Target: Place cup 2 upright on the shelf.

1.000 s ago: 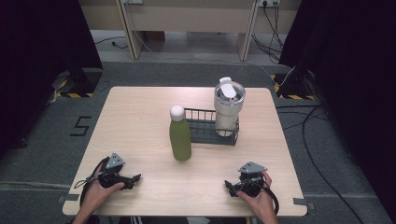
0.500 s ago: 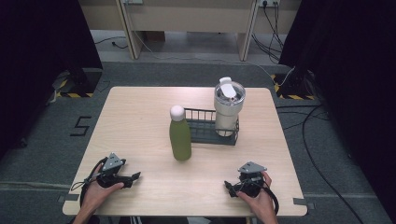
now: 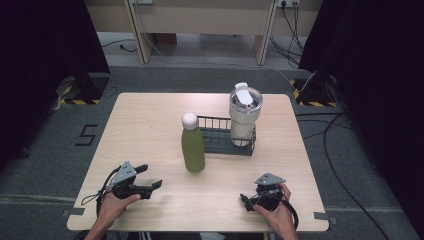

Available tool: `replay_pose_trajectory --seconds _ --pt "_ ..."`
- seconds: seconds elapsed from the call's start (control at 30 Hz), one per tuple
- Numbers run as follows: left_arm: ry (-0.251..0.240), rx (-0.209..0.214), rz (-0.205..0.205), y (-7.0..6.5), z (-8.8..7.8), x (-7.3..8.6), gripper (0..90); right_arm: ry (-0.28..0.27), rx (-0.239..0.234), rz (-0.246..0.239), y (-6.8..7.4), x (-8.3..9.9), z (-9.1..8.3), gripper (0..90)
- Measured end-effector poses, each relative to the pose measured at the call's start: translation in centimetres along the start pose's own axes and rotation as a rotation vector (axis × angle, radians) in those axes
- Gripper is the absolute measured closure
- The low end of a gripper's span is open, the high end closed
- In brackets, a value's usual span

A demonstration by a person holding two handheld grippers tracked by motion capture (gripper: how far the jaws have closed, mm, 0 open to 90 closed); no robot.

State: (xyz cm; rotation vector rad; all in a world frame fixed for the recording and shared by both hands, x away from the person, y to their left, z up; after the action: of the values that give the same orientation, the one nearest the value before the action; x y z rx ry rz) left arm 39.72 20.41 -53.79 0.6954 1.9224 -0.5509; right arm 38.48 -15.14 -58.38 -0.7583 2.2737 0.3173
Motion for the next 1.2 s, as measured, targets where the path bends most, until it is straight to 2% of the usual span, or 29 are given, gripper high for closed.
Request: replay_pose_trajectory --seconds 0.2,0.37,0.5,0.83,1.2 --pt "-0.036 0.016 0.003 -0.6 1.1 -1.9 15.0 0.0 0.0 -0.002 0.0 0.0 0.0 0.4" --pt "-0.048 0.036 0.005 -0.9 1.9 -2.7 15.0 0.0 0.0 -0.003 0.0 0.0 0.0 0.4" --pt "-0.075 0.078 0.008 -1.5 2.5 -3.4 15.0 0.0 0.0 -0.003 0.0 0.0 0.0 0.4" --pt "-0.072 0.086 0.039 -2.5 4.3 -4.7 15.0 0.002 0.001 0.003 0.0 0.0 0.0 0.4" --pt "-0.054 0.097 0.054 -3.0 6.8 -4.9 15.0 0.0 0.0 -0.002 0.0 0.0 0.0 0.4"
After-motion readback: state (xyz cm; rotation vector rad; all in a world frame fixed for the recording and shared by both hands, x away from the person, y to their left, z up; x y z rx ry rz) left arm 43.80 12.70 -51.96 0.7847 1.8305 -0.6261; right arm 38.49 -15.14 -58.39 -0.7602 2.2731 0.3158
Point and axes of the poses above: each handheld gripper's, and its own axes: z roughly forward along the jaws, x roughly out of its underside, y roughly to its left, the point moved 9 cm from there along z, roughly forward along the jaws, and after that the axes turned 1 degree about -x, right-handed, at the moved point
